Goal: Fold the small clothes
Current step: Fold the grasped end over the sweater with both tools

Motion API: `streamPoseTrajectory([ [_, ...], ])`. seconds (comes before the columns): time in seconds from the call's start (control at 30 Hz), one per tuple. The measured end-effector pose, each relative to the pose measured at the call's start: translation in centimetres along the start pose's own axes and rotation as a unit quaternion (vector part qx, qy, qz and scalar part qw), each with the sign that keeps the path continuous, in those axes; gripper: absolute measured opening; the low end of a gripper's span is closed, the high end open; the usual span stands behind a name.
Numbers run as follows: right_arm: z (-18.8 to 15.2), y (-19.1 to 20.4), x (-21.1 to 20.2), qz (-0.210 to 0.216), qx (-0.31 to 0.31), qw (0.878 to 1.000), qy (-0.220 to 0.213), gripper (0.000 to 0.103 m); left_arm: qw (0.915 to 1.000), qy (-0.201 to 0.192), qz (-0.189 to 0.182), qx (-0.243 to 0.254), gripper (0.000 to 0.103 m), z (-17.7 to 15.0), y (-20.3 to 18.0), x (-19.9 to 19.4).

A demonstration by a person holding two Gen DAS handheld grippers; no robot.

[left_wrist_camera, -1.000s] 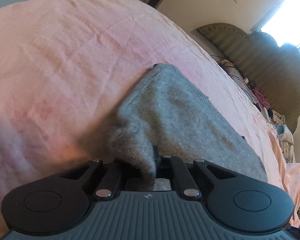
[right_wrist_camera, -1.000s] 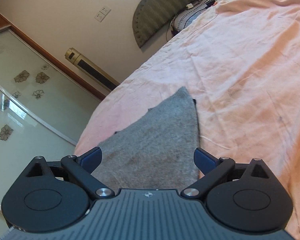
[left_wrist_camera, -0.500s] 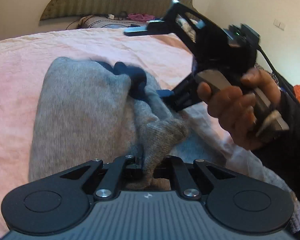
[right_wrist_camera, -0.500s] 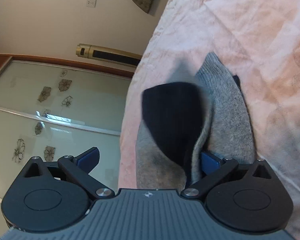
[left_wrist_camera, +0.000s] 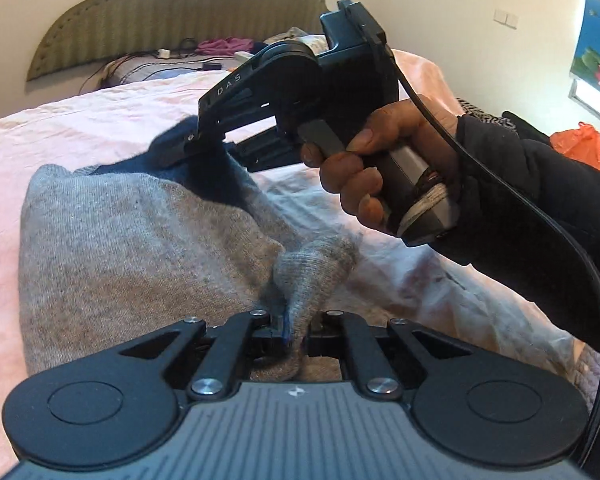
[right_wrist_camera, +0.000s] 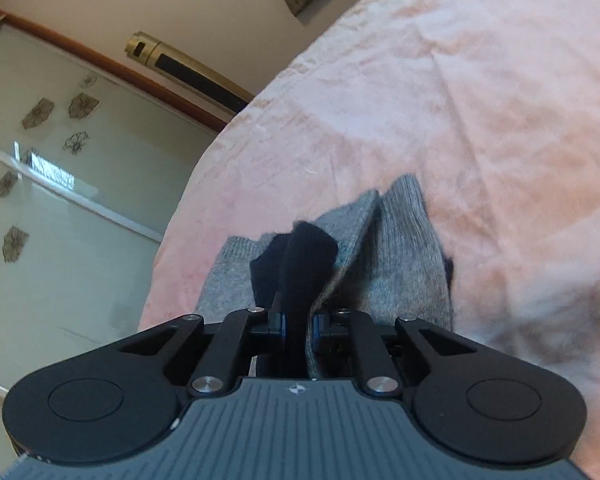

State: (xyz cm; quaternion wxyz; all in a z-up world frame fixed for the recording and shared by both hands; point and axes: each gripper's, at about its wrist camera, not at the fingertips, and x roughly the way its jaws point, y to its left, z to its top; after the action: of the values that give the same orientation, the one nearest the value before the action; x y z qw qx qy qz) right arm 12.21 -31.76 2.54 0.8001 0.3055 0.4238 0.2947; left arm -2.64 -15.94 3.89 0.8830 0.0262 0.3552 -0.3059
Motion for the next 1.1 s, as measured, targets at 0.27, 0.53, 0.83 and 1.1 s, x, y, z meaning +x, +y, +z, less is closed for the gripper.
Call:
streamPoseTrajectory([
  [0.27,-1.3,-3.4,-4.0,0.014,0.061,0.995,-0.074,0.094,0.9940,-0.001,-0.089,-0.062,0.060,-0.3,4.1,-2.2],
  [0.53,-0.6,-4.2,-2.1,-0.024,0.065,0.997,-0.034,0.089,0.9427,-0.091,-0.010,-0.321,0.101,-0.5,20.0,-4.1],
  [0.83,-0.6,-3.3,1.5,-0.044,0.027,0.999,-0.004,0.035,0.9146,-0.001,-0.086,-0.395,0.039,0.7,22.7,5.0],
  [1.1,0.2,0.4,3.3,0.009,0.012,1.000,-0.018,0.030,0.9435,-0.032,-0.032,-0.328,0.031,2.4,24.0,0.5],
])
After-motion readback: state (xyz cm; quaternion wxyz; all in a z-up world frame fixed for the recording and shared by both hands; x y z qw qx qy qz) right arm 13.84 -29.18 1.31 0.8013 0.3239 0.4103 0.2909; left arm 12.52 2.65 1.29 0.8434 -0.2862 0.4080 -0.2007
